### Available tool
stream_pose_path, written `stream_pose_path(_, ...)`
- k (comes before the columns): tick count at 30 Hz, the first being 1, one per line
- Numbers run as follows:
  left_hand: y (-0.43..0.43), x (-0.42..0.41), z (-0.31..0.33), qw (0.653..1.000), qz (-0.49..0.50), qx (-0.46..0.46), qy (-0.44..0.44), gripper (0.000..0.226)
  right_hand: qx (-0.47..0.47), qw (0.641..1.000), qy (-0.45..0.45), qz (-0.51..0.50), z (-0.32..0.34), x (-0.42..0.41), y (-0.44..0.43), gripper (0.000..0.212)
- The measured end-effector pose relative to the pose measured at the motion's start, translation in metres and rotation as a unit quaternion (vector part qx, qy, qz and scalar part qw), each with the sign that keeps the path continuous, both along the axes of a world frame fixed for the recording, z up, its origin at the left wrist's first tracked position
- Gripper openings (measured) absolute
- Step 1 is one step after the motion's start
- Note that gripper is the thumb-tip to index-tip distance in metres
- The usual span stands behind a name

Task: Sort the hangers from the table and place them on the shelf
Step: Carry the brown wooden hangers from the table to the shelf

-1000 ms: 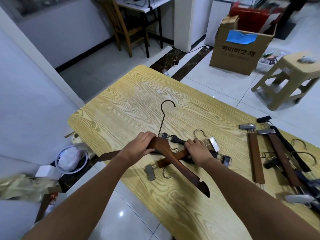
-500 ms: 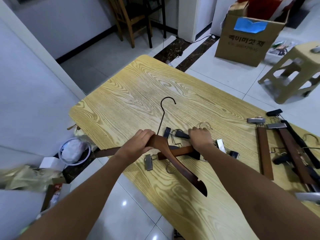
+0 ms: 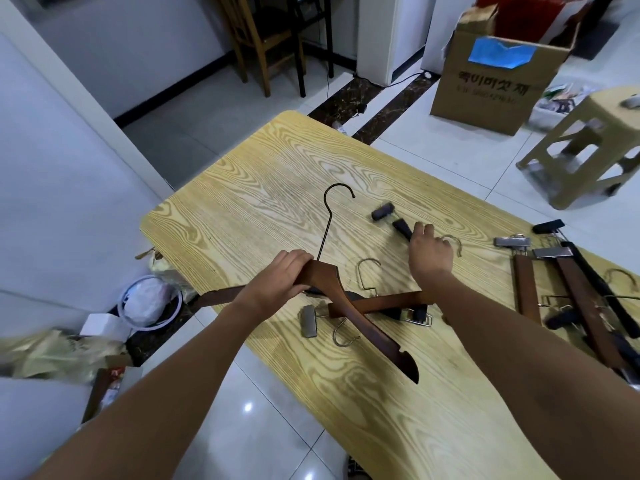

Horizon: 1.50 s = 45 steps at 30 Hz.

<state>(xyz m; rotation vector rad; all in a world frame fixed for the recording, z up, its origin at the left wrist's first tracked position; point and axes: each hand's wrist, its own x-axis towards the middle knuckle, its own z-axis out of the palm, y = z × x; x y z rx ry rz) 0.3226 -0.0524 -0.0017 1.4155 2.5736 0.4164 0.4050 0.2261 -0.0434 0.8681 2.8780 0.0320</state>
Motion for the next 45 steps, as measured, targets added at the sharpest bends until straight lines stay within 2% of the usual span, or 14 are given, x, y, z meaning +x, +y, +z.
stream_pose_path(2, 0.000, 0.000, -0.001, 1.000, 0.000, -0.001, 0.003, 0.053, -0.020, 0.997, 0.014, 0.068, -0.008, 0.006, -0.003, 0.040)
stream_pose_path(4, 0.001, 0.001, -0.003, 1.000, -0.001, -0.002, 0.005, 0.053, -0.060, 0.981, 0.024, 0.185, -0.016, 0.013, -0.013, 0.040)
stream_pose_path(6, 0.002, 0.002, -0.003, 1.000, -0.001, -0.001, 0.002, 0.052, -0.128, 0.956, -0.025, 0.264, -0.021, 0.023, -0.031, 0.050)
stream_pose_path(9, 0.003, 0.004, -0.003, 1.000, -0.003, 0.002, 0.000, 0.053, -0.125, 0.936, -0.102, 0.313, -0.025, 0.033, -0.055, 0.057)
stream_pose_path(12, 0.002, 0.004, -0.001, 1.000, -0.001, 0.005, 0.003, 0.053, -0.116, 0.946, -0.102, 0.286, -0.026, 0.035, -0.065, 0.050)
stream_pose_path(15, -0.001, 0.003, 0.003, 1.000, 0.002, 0.007, 0.009, 0.053, -0.072, 0.950, -0.089, 0.290, -0.019, 0.035, -0.066, 0.034)
stream_pose_path(21, -0.005, 0.004, 0.024, 1.000, 0.004, 0.022, 0.020, 0.053, -0.019, 0.962, -0.029, 0.272, 0.004, 0.030, -0.057, 0.036)
stream_pose_path(29, 0.000, 0.007, 0.064, 0.994, 0.026, 0.081, 0.070, 0.053, -0.045, 0.981, 0.042, 0.184, 0.045, 0.028, -0.043, 0.031)
stream_pose_path(32, -0.004, 0.009, 0.073, 0.992, 0.025, 0.090, 0.084, 0.052, -0.121, 0.981, 0.109, 0.102, 0.057, 0.030, -0.038, 0.049)
stream_pose_path(35, -0.010, 0.014, 0.080, 0.991, 0.026, 0.092, 0.091, 0.052, -0.262, 0.939, 0.209, 0.078, 0.065, 0.034, -0.036, 0.067)
stream_pose_path(37, -0.013, 0.019, 0.082, 0.991, 0.026, 0.094, 0.091, 0.052, -0.295, 0.919, 0.251, 0.078, 0.066, 0.038, -0.039, 0.073)
stream_pose_path(42, -0.022, 0.035, 0.081, 0.992, 0.029, 0.092, 0.085, 0.052, -0.383, 0.885, 0.265, -0.027, 0.048, 0.054, -0.050, 0.031)
stream_pose_path(45, -0.027, 0.047, 0.073, 0.993, 0.036, 0.081, 0.078, 0.051, -0.416, 0.869, 0.258, -0.072, 0.029, 0.070, -0.055, 0.032)
